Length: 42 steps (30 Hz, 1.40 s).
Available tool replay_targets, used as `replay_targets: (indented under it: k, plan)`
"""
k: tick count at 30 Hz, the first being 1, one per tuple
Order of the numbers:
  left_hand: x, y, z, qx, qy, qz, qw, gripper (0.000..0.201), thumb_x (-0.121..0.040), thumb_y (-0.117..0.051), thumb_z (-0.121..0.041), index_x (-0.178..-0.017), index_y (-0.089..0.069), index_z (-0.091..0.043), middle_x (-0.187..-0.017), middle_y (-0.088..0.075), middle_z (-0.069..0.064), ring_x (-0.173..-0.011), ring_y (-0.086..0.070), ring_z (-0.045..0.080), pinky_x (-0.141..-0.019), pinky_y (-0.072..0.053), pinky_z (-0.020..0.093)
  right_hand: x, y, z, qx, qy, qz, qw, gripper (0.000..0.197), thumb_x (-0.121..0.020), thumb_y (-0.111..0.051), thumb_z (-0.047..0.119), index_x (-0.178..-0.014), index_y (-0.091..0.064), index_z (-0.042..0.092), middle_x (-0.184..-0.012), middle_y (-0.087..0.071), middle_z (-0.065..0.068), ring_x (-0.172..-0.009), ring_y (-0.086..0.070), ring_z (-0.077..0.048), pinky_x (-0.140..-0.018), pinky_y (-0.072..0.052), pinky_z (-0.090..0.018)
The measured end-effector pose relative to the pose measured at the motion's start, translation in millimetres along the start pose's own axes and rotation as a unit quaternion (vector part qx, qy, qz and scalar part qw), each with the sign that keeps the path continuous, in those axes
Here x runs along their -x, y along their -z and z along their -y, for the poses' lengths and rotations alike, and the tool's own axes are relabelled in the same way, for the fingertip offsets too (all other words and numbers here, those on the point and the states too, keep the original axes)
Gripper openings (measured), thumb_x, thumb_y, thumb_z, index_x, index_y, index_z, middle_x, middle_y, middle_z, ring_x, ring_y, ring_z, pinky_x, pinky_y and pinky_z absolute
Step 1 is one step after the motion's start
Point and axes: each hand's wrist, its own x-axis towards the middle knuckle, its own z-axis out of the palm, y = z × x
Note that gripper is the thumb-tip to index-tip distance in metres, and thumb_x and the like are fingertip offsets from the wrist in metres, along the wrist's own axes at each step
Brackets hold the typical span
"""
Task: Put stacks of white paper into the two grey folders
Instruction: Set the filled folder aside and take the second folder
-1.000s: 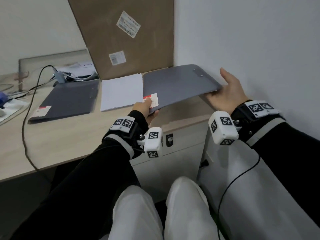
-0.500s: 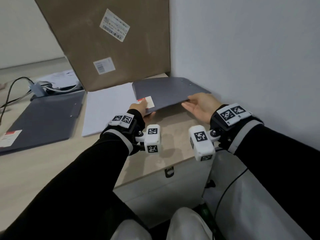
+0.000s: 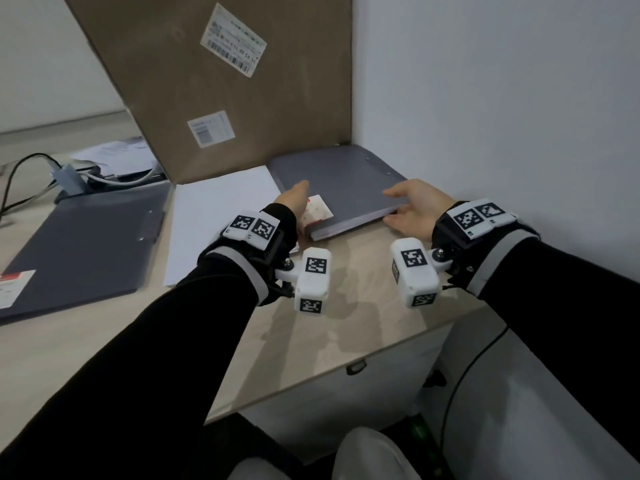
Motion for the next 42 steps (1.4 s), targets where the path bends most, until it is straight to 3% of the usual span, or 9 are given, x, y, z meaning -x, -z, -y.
replay_targets:
  k: [3, 6, 10, 14, 19, 28, 30, 35, 42]
  plan:
    - [8, 21, 5, -0.025, -0.024, 0.005, 0.999, 0.060, -0.095, -0.039, -0.044, -0.145, -0.032, -0.011, -0.149, -0.037, 0.008, -0.137, -0.036, 0.025, -0.112, -0.033, 0.037, 12, -1, -1, 0.031, -0.005, -0.021, 0.999, 0.017, -0.088, -0.051, 0.009, -0.104, -0.052, 0.003, -0.152, -0.033, -0.015, -0.140, -0.033, -0.030, -0.101, -0.041, -0.039]
    - [23, 55, 15, -0.006, -0.026, 0.001, 1.000, 0.051, -0.095, -0.041, -0.041, -0.136, -0.046, -0.011, -0.128, -0.047, 0.006, -0.124, -0.044, 0.021, -0.098, -0.040, 0.034, 26, -12, -7, 0.093, 0.001, -0.030, 0.995, 0.056, -0.080, -0.058, 0.011, -0.134, -0.044, 0.008, -0.150, -0.034, -0.012, -0.136, -0.039, -0.028, -0.087, -0.045, -0.036]
    - [41, 122, 40, 0.023, -0.022, -0.065, 0.997, 0.028, -0.094, -0.045, -0.031, -0.112, -0.055, -0.012, -0.108, -0.048, 0.003, -0.099, -0.047, 0.017, -0.086, -0.039, 0.031, 44, -53, -18, 0.150, 0.012, 0.030, 0.988, 0.009, -0.091, -0.052, 0.011, -0.085, -0.054, 0.016, -0.117, -0.047, -0.007, -0.108, -0.050, -0.023, -0.092, -0.044, -0.034]
    - [57, 196, 66, 0.028, -0.010, -0.161, 0.987, 0.039, -0.092, -0.049, -0.024, -0.124, -0.056, -0.003, -0.095, -0.054, 0.004, -0.094, -0.049, 0.019, -0.080, -0.039, 0.031, 63, -122, -35, 0.210, 0.025, 0.088, 0.973, 0.006, -0.091, -0.052, 0.011, -0.086, -0.055, 0.012, -0.086, -0.050, -0.003, -0.081, -0.053, -0.018, -0.071, -0.045, -0.028]
    - [72, 279, 93, -0.007, 0.009, -0.267, 0.964, 0.039, -0.089, -0.048, -0.017, -0.122, -0.056, 0.003, -0.106, -0.057, 0.013, -0.094, -0.049, 0.022, -0.082, -0.040, 0.031, 70, -210, -65, 0.275, 0.012, 0.154, 0.949, 0.012, -0.091, -0.052, 0.012, -0.080, -0.054, 0.014, -0.103, -0.052, -0.007, -0.092, -0.051, -0.022, -0.077, -0.046, -0.029]
    - [58, 350, 107, -0.123, 0.058, -0.348, 0.928, 0.056, -0.080, -0.050, -0.032, -0.130, -0.052, -0.005, -0.134, -0.054, 0.019, -0.122, -0.051, 0.036, -0.102, -0.039, 0.036, 55, -324, -102, 0.376, 0.042, 0.179, 0.908, 0.047, -0.088, -0.057, 0.011, -0.132, -0.045, -0.001, -0.113, -0.046, -0.011, -0.100, -0.050, -0.029, -0.085, -0.045, -0.030]
    - [51, 358, 105, -0.164, 0.081, -0.363, 0.914, 0.050, -0.086, -0.049, -0.025, -0.132, -0.049, -0.004, -0.136, -0.052, 0.020, -0.123, -0.050, 0.037, -0.100, -0.039, 0.036, 47, -338, -104, 0.380, 0.044, 0.173, 0.908, 0.050, -0.088, -0.058, 0.011, -0.135, -0.042, -0.001, -0.106, -0.043, -0.010, -0.085, -0.047, -0.025, -0.067, -0.039, -0.024]
    - [28, 377, 108, -0.219, 0.133, -0.363, 0.896, 0.051, -0.086, -0.051, -0.025, -0.131, -0.046, -0.003, -0.133, -0.052, 0.020, -0.121, -0.050, 0.038, -0.096, -0.040, 0.038, 30, -361, -115, 0.352, 0.013, 0.168, 0.921, 0.063, -0.086, -0.060, 0.010, -0.142, -0.034, 0.001, -0.139, -0.045, -0.013, -0.127, -0.045, -0.030, -0.100, -0.038, -0.034]
    - [25, 402, 100, -0.146, 0.153, -0.311, 0.927, 0.059, -0.087, -0.058, -0.040, -0.129, -0.049, 0.001, -0.117, -0.057, 0.018, -0.089, -0.057, 0.031, -0.072, -0.040, 0.030, 29, -360, -117, 0.259, 0.006, 0.169, 0.951, 0.073, -0.079, -0.060, 0.014, -0.145, -0.029, 0.011, -0.150, -0.035, -0.003, -0.140, -0.030, -0.026, -0.092, -0.027, -0.035]
